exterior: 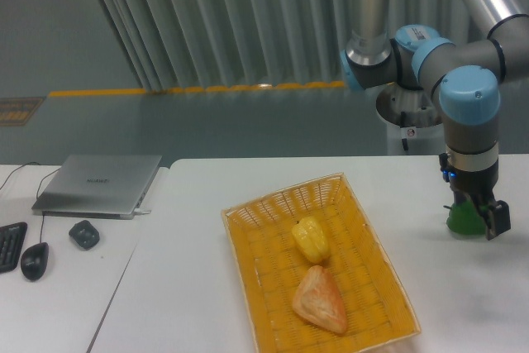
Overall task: Place the triangular bread on the table
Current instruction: 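Lift the open gripper up from beside the green pepper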
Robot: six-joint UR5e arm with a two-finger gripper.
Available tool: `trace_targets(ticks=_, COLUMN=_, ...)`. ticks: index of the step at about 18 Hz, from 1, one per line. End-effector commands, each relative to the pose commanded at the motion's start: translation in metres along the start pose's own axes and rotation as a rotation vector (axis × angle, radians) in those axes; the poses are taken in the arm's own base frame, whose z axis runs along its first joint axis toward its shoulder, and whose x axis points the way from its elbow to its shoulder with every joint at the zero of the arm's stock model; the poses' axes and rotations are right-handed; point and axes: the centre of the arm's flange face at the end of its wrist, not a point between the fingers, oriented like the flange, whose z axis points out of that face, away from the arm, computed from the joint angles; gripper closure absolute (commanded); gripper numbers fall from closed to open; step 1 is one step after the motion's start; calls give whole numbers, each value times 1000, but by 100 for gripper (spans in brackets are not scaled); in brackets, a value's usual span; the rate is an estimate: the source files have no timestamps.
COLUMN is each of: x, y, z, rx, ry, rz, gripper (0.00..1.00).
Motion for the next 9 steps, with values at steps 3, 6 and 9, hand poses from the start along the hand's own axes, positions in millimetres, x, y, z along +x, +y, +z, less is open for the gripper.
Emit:
trace_targets(ticks=3, x=0, y=-4, z=-3, rx=34, ry=1, rz=-22, gripper=0)
trace_targets(ticks=6, x=11, y=-4, z=-11, rx=78, ry=4, rz=-87, gripper=0)
trace_targets(ticks=9, x=19, y=-2, z=-19, rx=75, ry=-8, rz=-89, gripper=0)
